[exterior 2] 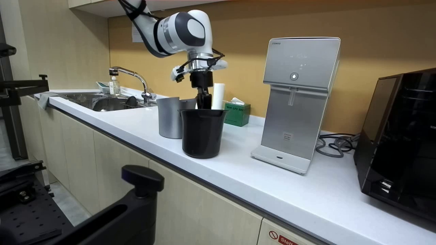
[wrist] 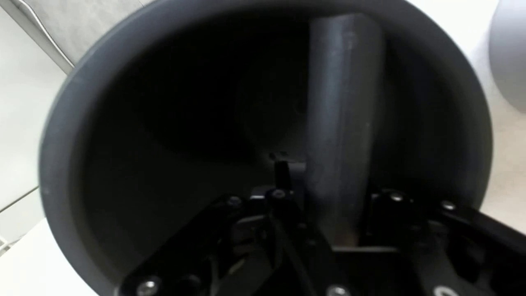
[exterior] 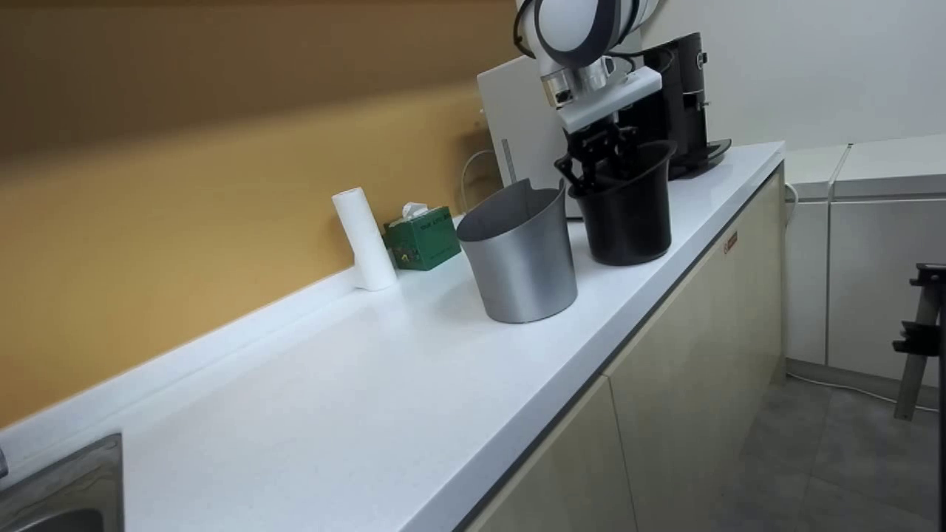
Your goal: Move the object into the basin
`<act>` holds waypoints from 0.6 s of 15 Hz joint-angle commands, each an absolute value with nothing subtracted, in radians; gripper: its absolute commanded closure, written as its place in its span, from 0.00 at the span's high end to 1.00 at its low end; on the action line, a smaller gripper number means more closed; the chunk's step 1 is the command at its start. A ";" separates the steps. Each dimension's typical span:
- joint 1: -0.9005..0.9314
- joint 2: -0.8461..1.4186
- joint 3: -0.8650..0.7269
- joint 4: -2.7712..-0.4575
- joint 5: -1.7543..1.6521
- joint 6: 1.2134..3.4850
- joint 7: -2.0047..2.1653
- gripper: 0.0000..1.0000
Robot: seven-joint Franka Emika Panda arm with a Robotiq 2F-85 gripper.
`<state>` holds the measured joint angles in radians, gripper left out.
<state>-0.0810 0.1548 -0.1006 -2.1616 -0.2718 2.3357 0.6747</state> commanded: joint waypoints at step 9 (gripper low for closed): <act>-0.040 0.048 -0.107 -2.145 -0.351 2.218 0.670 0.00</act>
